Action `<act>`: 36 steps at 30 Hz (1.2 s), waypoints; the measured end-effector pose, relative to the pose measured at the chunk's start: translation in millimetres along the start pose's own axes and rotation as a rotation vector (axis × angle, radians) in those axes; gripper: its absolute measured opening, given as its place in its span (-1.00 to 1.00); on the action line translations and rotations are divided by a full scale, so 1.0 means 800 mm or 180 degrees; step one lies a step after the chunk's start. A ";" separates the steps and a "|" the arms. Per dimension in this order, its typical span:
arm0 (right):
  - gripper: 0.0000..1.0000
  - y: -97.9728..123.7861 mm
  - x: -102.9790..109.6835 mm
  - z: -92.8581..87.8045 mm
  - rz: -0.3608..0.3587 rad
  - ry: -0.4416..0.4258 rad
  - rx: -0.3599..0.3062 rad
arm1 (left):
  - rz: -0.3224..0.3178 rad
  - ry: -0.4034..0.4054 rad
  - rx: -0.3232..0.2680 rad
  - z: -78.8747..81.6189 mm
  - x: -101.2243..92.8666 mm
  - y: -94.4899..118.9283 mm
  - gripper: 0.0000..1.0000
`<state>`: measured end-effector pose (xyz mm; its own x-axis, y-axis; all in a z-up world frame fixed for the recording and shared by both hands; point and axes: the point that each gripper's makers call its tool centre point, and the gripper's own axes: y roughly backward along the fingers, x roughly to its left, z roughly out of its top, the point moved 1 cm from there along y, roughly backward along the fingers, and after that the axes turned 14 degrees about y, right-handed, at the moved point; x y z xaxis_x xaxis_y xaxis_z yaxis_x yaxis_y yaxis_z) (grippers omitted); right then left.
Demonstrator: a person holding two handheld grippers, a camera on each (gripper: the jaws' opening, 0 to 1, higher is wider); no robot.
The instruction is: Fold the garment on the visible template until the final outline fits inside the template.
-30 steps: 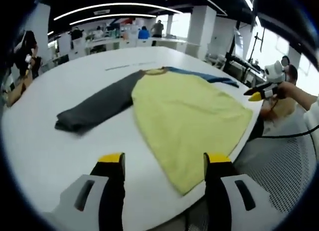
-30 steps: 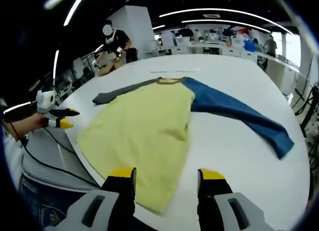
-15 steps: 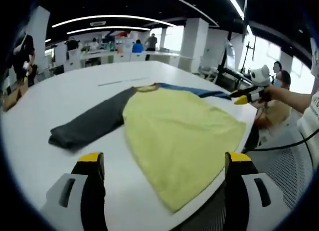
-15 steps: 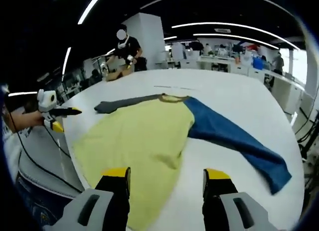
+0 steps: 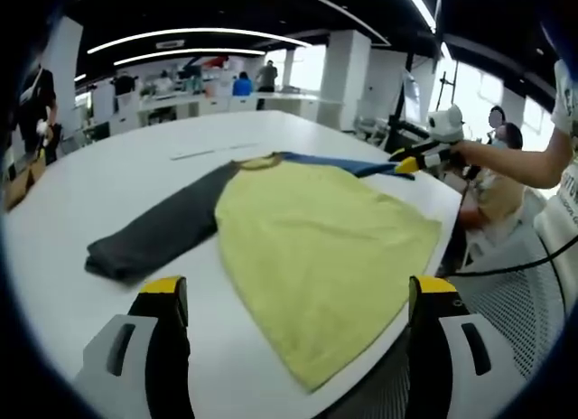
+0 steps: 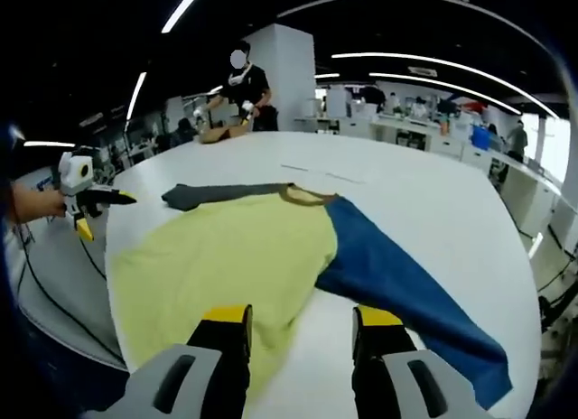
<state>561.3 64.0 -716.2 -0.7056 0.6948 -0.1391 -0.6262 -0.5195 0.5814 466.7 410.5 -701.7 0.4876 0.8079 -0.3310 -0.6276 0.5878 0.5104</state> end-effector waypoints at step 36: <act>-0.79 -0.103 -0.021 -0.016 0.0464 0.0995 0.0458 | 0.0230 -0.0031 -0.0153 0.013 0.003 0.006 0.71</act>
<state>620.3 88.5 -772.2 -0.8651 0.4218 -0.2715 -0.4742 -0.5113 0.7167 471.4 414.5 -691.6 0.4457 0.8480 -0.2867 -0.6896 0.5295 0.4940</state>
